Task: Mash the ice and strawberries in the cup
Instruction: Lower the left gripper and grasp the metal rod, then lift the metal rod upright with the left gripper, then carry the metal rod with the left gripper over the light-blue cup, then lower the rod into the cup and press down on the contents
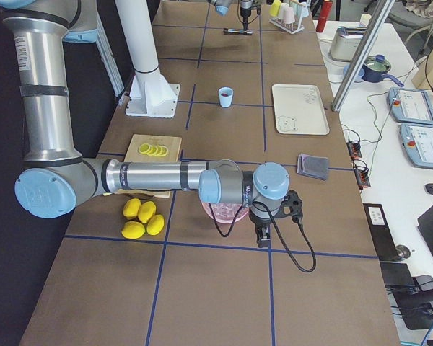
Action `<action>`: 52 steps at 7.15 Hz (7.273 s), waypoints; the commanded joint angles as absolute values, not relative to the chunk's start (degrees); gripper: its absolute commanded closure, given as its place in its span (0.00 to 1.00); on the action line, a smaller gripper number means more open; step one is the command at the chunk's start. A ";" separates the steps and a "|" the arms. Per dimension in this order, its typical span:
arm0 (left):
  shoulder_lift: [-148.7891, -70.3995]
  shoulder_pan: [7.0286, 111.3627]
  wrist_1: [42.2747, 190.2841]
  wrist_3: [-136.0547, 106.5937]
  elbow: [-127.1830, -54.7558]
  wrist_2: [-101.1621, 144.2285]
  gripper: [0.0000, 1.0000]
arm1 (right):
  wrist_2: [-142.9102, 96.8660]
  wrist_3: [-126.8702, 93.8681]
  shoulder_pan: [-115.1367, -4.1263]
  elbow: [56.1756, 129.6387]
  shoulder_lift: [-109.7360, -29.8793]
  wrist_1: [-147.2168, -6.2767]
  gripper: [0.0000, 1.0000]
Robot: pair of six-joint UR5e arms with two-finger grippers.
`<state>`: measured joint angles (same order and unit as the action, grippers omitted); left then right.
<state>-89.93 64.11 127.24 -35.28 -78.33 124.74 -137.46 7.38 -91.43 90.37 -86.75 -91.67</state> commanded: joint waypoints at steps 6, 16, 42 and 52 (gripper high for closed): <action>-89.39 64.07 128.31 -35.33 -77.70 124.72 0.49 | -137.46 7.30 -91.49 90.70 -86.57 -91.67 0.01; -90.70 71.19 127.71 -34.10 -99.62 127.11 1.00 | -137.72 7.38 -91.49 90.79 -87.27 -91.76 0.01; -116.72 16.74 190.11 -17.51 -90.88 55.84 1.00 | -137.55 6.42 -92.37 94.22 -88.33 -91.76 0.01; -119.52 9.05 187.56 -17.75 -90.18 51.15 1.00 | -137.29 6.42 -92.29 93.60 -88.51 -91.76 0.01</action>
<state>-118.86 9.04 187.47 -17.74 -90.23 51.12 -137.29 6.42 -92.32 93.61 -88.51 -91.76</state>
